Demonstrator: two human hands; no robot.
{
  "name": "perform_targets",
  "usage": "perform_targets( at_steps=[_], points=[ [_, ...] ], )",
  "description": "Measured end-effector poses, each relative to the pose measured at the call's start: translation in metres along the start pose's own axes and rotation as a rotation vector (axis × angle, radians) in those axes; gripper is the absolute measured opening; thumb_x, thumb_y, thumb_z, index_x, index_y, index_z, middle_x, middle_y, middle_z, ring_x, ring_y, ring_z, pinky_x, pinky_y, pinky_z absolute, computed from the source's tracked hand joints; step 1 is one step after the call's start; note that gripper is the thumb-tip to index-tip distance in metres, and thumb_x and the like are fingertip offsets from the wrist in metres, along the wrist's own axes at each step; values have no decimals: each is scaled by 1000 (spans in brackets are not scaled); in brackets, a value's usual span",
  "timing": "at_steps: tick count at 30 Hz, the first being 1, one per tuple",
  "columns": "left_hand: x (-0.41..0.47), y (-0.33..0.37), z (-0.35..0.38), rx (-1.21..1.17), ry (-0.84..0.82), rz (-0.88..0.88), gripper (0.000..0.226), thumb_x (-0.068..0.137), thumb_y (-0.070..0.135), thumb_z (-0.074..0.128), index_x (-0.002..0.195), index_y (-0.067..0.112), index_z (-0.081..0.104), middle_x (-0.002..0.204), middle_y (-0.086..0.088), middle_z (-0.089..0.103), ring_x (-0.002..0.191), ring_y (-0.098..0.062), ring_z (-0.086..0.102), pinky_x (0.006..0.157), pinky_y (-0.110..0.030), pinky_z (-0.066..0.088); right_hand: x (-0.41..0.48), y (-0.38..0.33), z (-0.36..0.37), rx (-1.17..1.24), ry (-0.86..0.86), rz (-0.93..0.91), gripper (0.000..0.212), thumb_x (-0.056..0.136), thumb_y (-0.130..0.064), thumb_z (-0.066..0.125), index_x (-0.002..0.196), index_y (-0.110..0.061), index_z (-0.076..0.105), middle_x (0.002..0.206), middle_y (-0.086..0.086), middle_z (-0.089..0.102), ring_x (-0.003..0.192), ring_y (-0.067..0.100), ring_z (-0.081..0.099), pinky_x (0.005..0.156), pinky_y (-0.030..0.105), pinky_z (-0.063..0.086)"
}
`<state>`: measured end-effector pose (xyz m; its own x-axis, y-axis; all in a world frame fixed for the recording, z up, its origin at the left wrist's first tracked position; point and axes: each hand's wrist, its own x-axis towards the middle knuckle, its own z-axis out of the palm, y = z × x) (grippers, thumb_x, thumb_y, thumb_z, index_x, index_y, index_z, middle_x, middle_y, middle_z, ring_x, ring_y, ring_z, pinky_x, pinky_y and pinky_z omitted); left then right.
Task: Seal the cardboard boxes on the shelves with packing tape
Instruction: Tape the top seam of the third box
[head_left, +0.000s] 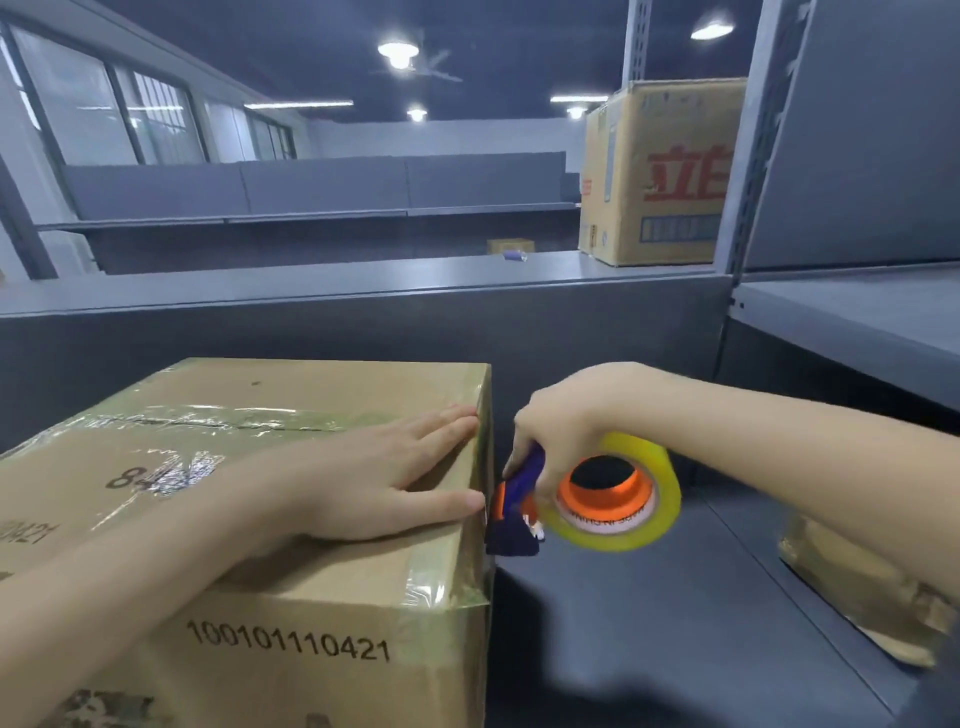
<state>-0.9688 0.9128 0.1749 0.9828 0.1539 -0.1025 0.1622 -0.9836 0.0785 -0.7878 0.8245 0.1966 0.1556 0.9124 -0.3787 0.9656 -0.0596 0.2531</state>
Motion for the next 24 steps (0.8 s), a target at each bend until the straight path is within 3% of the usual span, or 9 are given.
perform_targets(
  at_steps=[3, 6, 8, 10, 13, 16, 21, 24],
  points=[
    [4, 2, -1, 123, 85, 1, 96, 72, 83, 7, 149, 26, 9, 154, 21, 1, 136, 1, 18, 104, -12, 17, 0, 4, -5, -15, 9, -56, 45, 80, -49, 64, 124, -40, 57, 87, -14, 58, 77, 8, 51, 66, 21, 39],
    [4, 6, -3, 244, 246, 134, 86, 77, 72, 11, 144, 21, 29, 151, 10, 26, 133, -5, 28, 104, -15, 19, 3, 5, -6, -50, 56, -66, 45, 83, -49, 62, 126, -37, 57, 95, -12, 59, 79, 9, 50, 61, 19, 37],
    [6, 5, -3, 223, 246, 220, 69, 88, 62, 20, 139, 21, 39, 145, 9, 35, 134, -3, 25, 103, -8, 13, 6, 7, -2, -51, 72, -63, 46, 83, -50, 61, 127, -35, 56, 90, -13, 56, 72, 8, 48, 56, 15, 35],
    [7, 4, 0, 141, 149, 204, 56, 93, 56, 25, 134, 23, 44, 144, 11, 36, 136, 2, 18, 103, -7, 13, 5, 9, 1, -38, 84, -39, 46, 83, -50, 60, 127, -35, 56, 86, -14, 54, 70, 7, 47, 55, 15, 35],
    [11, 5, 3, 134, 86, 146, 56, 90, 57, 22, 126, 20, 44, 138, 10, 35, 130, -8, 33, 103, -27, 30, 0, 14, 2, -34, 138, 18, 48, 83, -52, 59, 128, -38, 54, 88, -12, 56, 73, 8, 46, 55, 17, 34],
    [15, 7, 3, 123, 51, 101, 57, 88, 57, 19, 123, 19, 44, 138, 9, 32, 125, -12, 38, 102, -34, 32, -12, 25, 1, 0, 202, 72, 49, 84, -56, 54, 130, -39, 51, 95, -10, 59, 75, 8, 47, 58, 20, 36],
    [41, 21, 6, 16, 69, -28, 53, 98, 47, 25, 135, 11, 39, 151, 1, 25, 141, -10, 14, 112, -35, 20, -33, 41, -10, 37, 458, 229, 40, 92, -60, 30, 124, -51, 51, 71, -15, 55, 68, 8, 48, 53, 24, 36],
    [53, 35, 5, 77, 133, -104, 53, 98, 47, 26, 114, 2, 48, 123, -10, 46, 120, -24, 41, 98, -36, 33, -39, 35, -17, -35, 614, 327, 41, 94, -55, 26, 132, -50, 41, 65, -10, 39, 64, 10, 42, 50, 27, 33]
  ],
)
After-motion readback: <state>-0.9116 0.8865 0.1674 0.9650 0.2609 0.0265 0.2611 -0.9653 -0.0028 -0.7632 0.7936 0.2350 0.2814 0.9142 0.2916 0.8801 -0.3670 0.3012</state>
